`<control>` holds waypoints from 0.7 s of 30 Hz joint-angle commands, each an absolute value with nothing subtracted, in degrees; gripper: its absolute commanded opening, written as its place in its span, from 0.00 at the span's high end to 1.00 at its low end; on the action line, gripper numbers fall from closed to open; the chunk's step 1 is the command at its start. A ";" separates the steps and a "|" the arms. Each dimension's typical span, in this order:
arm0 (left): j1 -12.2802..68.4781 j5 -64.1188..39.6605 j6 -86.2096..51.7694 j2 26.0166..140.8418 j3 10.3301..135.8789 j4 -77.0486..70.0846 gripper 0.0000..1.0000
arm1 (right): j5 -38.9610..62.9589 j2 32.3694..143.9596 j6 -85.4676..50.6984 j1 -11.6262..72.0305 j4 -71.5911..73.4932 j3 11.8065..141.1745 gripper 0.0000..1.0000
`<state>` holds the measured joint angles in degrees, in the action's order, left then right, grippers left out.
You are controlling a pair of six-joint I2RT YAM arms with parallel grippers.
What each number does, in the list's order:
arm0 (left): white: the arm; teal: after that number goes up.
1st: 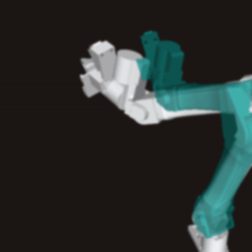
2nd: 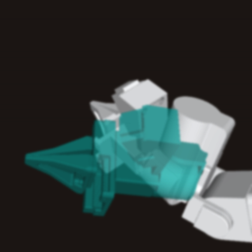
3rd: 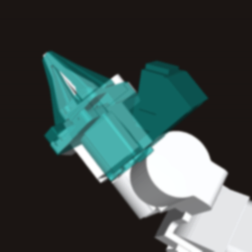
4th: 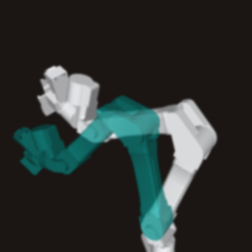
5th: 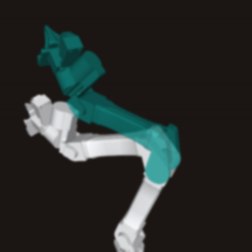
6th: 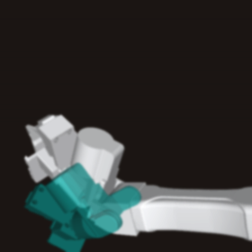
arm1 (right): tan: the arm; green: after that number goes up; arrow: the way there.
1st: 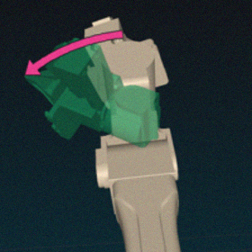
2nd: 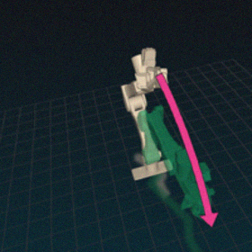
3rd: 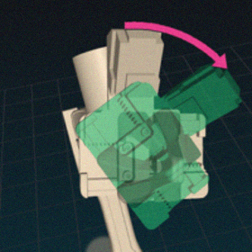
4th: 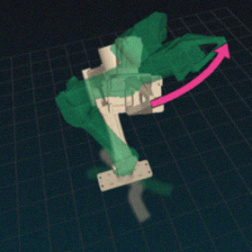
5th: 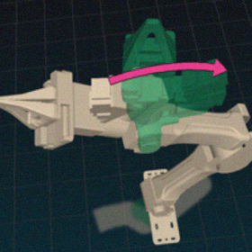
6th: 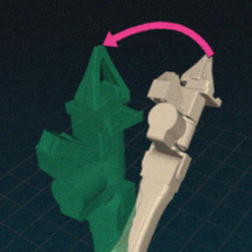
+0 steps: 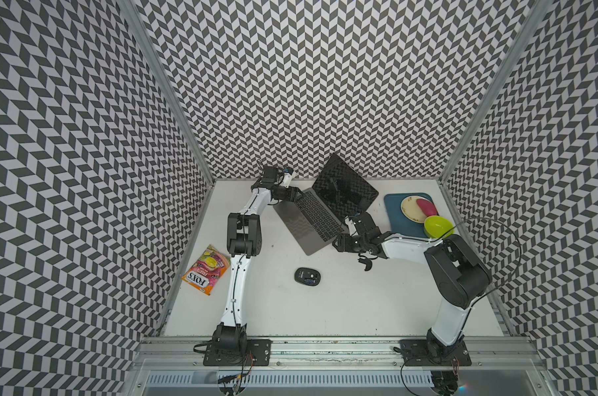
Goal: Insert the wireless mouse receiver into the laptop
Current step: Adjust the USB plug in the USB port.
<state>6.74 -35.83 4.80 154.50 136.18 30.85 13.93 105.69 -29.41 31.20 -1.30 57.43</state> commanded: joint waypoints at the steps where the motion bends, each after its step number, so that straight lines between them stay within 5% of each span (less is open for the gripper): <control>1: 6.77 -35.60 3.94 155.15 134.12 35.86 0.33 | 15.62 107.72 -30.90 30.95 1.99 58.27 0.33; 21: 6.58 -34.55 2.76 152.90 132.71 33.55 0.32 | 11.90 107.60 -26.50 29.71 5.74 58.27 0.31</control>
